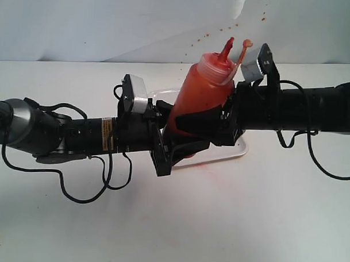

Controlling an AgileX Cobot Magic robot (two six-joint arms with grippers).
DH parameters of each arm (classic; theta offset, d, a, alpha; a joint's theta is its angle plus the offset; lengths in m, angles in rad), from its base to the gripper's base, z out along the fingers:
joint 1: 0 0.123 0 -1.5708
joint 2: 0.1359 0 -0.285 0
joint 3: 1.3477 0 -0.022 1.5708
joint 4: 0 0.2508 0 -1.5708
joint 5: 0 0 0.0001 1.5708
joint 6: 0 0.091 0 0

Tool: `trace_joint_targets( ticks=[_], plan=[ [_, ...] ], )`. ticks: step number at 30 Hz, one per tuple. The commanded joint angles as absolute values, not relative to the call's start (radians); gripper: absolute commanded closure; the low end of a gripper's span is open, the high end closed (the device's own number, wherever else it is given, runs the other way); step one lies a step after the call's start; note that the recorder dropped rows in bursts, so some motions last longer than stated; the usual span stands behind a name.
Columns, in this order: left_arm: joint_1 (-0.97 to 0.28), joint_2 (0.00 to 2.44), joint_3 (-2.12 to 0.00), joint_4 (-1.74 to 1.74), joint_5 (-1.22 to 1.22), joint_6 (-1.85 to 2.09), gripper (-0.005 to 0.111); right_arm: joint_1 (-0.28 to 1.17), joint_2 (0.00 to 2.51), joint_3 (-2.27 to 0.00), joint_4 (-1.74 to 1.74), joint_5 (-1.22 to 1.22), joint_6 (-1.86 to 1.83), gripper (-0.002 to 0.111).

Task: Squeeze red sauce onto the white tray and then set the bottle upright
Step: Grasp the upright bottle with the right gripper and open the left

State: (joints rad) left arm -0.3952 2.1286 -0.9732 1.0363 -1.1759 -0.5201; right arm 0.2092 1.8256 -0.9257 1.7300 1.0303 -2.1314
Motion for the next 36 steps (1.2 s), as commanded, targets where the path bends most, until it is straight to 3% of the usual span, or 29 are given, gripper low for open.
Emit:
trace_joint_targets(
  ticks=[1, 6, 7, 14, 18, 21, 25, 36],
  plan=[
    [-0.411, 2.119, -0.982, 1.067, -1.221, -0.516, 0.107, 0.210, 1.794, -0.932, 1.744, 1.037, -2.142, 0.060],
    [-0.411, 2.119, -0.982, 1.079, -1.221, -0.516, 0.107, 0.210, 1.783, -0.932, 1.744, 1.039, -2.142, 0.105],
    [-0.411, 2.119, -0.982, 1.079, -1.221, -0.516, 0.107, 0.210, 1.783, -0.932, 1.744, 1.037, -2.142, 0.108],
    [-0.411, 2.119, -0.982, 1.079, -1.221, -0.516, 0.104, 0.210, 1.783, -0.932, 1.744, 1.036, -2.142, 0.108],
    [-0.411, 2.119, -0.982, 1.071, -1.221, -0.516, 0.090, 0.210, 1.783, -0.932, 1.744, 1.033, -2.142, 0.108],
    [-0.411, 2.119, -0.982, 1.071, -1.221, -0.516, 0.062, 0.210, 1.783, -0.932, 1.744, 1.033, -2.142, 0.108],
    [-0.411, 2.119, -0.982, 1.046, -1.221, -0.516, 0.003, 0.210, 1.783, -0.932, 1.744, 1.033, -2.142, 0.108],
    [-0.409, 2.119, -0.982, 1.037, -1.221, -0.520, 0.003, 0.210, 1.783, -0.932, 1.744, 0.923, -2.142, 0.108]
  ],
)
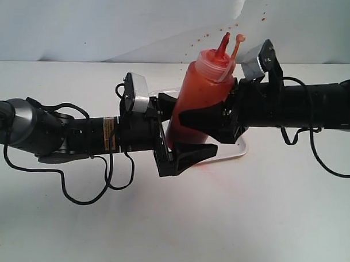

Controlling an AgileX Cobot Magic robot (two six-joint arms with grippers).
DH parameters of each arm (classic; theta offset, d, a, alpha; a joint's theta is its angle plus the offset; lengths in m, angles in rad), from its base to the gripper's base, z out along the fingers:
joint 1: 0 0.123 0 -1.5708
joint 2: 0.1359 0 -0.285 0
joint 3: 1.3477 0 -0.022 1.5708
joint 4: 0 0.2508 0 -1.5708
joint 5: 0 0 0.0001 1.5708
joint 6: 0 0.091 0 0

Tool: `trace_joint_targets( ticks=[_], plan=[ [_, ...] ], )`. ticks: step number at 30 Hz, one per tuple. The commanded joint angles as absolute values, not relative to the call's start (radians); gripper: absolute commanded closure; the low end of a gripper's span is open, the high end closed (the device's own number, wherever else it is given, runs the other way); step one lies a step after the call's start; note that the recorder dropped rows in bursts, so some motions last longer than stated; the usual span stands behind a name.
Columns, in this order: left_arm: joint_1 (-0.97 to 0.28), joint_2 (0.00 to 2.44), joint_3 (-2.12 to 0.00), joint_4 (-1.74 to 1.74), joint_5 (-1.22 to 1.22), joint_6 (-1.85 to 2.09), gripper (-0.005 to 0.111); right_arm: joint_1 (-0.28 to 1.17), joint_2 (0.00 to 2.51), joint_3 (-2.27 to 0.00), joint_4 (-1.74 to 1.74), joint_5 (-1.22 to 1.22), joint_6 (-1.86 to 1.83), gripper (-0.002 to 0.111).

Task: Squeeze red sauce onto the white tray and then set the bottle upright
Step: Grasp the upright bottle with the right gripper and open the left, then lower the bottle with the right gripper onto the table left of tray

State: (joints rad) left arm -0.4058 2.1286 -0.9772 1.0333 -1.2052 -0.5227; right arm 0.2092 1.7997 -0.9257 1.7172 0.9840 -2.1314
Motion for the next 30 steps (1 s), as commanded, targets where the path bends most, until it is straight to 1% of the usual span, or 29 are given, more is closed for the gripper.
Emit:
trace_joint_targets(
  ticks=[1, 6, 13, 17, 24, 27, 30],
  plan=[
    [-0.407, 2.119, -0.982, 1.049, -1.221, -0.520, 0.003, 0.210, 1.783, -0.932, 1.744, 0.892, -2.142, 0.108],
    [-0.354, 2.119, -0.982, 1.170, -1.221, -0.520, 0.003, 0.206, 1.783, -0.932, 1.744, 0.807, -2.142, 0.108],
    [-0.204, 2.119, -0.982, 1.259, -1.221, -0.520, 0.003, 0.206, 1.783, -0.932, 1.744, 0.760, -2.142, 0.108],
    [-0.090, 2.119, -0.982, 1.259, -1.221, -0.524, 0.003, 0.208, 1.785, -0.932, 1.720, 0.812, -2.142, 0.108],
    [0.064, 2.119, -0.982, 1.259, -1.221, -0.655, 0.003, 0.210, 1.851, -0.932, 1.632, 1.018, -2.142, 0.108],
    [0.100, 2.119, -0.982, 1.250, -1.221, -0.712, 0.003, 0.210, 1.906, -0.941, 1.627, 1.067, -2.142, 0.108],
    [0.107, 2.119, -0.982, 1.231, -1.221, -0.733, 0.003, 0.214, 1.965, -0.976, 1.612, 1.145, -2.142, 0.108]
  ],
)
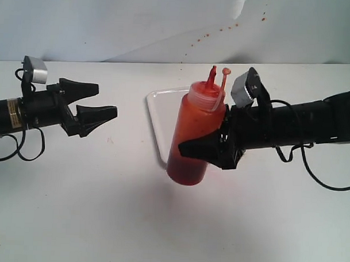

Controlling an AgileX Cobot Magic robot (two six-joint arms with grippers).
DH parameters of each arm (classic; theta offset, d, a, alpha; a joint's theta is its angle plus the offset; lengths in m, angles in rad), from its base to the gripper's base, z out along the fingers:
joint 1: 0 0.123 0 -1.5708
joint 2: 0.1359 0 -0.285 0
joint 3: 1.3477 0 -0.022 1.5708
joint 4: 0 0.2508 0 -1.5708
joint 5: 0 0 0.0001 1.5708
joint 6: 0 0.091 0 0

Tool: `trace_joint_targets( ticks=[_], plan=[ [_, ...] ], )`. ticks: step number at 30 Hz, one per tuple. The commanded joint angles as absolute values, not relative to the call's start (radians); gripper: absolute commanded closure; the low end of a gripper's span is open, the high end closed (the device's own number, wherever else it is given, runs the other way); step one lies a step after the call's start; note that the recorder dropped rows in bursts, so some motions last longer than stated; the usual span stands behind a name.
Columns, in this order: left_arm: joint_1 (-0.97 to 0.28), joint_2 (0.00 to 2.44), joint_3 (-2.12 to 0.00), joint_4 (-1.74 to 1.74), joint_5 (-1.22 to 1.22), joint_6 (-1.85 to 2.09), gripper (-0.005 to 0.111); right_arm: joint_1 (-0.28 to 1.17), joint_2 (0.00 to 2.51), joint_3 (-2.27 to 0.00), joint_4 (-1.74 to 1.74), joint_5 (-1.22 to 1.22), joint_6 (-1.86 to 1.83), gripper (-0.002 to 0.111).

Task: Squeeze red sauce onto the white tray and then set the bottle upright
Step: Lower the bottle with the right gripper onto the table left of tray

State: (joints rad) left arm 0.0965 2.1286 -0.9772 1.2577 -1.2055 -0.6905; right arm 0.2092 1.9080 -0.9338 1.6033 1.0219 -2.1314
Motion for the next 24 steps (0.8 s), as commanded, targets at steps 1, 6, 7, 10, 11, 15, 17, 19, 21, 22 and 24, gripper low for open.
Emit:
trace_joint_targets(
  ticks=[1, 6, 7, 10, 11, 15, 17, 19, 21, 22, 24],
  plan=[
    [0.107, 2.119, -0.982, 1.231, -1.221, -0.733, 0.003, 0.222, 1.984, -0.990, 1.606, 1.177, -2.142, 0.108],
    [0.105, 2.119, -0.982, 1.229, -1.221, -0.733, 0.003, 0.320, 2.043, -1.060, 1.468, 1.188, -2.142, 0.108],
    [0.105, 2.119, -0.982, 1.229, -1.221, -0.733, 0.003, 0.350, 2.046, -1.068, 1.449, 1.176, -2.142, 0.108],
    [0.105, 2.119, -0.982, 1.229, -1.221, -0.733, 0.003, 0.437, 2.046, -1.091, 1.429, 1.155, -2.142, 0.108],
    [0.105, 2.119, -0.982, 1.229, -1.221, -0.733, 0.003, 0.457, 2.046, -1.096, 1.429, 1.149, -2.142, 0.108],
    [0.105, 2.119, -0.982, 1.229, -1.221, -0.733, 0.003, 0.538, 2.046, -1.096, 1.429, 1.014, -2.142, 0.108],
    [0.105, 2.119, -0.982, 1.229, -1.221, -0.733, 0.003, 0.570, 2.046, -1.096, 1.429, 0.914, -2.142, 0.108],
    [0.105, 2.119, -0.982, 1.229, -1.221, -0.733, 0.003, 0.587, 2.046, -1.096, 1.431, 0.864, -2.142, 0.108],
    [0.105, 2.119, -0.982, 1.229, -1.221, -0.729, 0.003, 0.591, 2.046, -1.096, 1.449, 0.848, -2.142, 0.108],
    [0.105, 2.119, -0.982, 1.229, -1.221, -0.728, 0.003, 0.591, 2.046, -1.096, 1.467, 0.843, -2.142, 0.108],
    [0.105, 2.119, -0.982, 1.229, -1.221, -0.728, 0.003, 0.591, 2.046, -1.096, 1.522, 0.817, -2.142, 0.108]
  ],
)
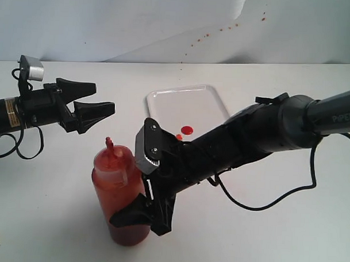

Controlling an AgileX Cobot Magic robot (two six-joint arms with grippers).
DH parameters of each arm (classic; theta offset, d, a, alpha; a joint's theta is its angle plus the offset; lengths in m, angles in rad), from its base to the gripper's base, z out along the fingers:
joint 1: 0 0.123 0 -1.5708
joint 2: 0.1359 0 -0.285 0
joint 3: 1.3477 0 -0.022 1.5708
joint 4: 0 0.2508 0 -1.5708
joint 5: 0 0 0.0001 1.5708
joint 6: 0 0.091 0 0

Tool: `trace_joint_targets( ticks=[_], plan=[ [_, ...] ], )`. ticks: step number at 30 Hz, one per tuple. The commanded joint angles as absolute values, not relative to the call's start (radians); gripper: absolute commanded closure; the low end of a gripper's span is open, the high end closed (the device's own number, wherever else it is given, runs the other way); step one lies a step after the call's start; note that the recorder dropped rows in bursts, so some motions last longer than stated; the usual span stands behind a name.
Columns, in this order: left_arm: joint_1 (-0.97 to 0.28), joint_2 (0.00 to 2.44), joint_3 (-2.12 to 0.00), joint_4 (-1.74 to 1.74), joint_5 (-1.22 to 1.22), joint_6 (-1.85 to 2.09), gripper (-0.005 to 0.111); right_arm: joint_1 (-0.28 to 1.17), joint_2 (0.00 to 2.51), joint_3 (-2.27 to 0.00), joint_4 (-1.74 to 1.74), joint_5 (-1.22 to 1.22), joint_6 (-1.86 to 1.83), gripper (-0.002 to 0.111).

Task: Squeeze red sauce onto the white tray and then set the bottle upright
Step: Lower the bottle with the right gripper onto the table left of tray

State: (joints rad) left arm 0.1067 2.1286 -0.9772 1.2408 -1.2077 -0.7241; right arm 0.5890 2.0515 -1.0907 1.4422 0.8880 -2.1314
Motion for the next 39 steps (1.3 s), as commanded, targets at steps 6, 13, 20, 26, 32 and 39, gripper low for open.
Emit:
trace_joint_targets(
  ticks=[6, 13, 20, 26, 32, 39],
  plan=[
    [0.105, 2.119, -0.982, 1.229, -1.221, -0.728, 0.003, 0.591, 2.046, -1.096, 1.533, 0.709, -2.142, 0.108],
    [0.105, 2.119, -0.982, 1.229, -1.221, -0.728, 0.003, 0.591, 2.046, -1.096, 1.464, 0.777, -2.138, 0.103],
    [0.105, 2.119, -0.982, 1.229, -1.221, -0.728, 0.003, 0.591, 2.046, -1.096, 1.439, 0.793, -2.082, 0.025],
    [0.105, 2.119, -0.982, 1.229, -1.221, -0.728, 0.003, 0.591, 1.982, -1.096, 1.401, 0.793, -2.009, 0.003],
    [0.105, 2.119, -0.982, 1.229, -1.221, -0.731, 0.003, 0.591, 1.856, -1.096, 1.107, 0.727, -1.755, 0.003],
    [0.105, 2.119, -0.982, 1.229, -1.221, -0.731, 0.003, 0.591, 1.754, -1.096, 0.878, 0.545, -1.428, 0.006]
  ],
)
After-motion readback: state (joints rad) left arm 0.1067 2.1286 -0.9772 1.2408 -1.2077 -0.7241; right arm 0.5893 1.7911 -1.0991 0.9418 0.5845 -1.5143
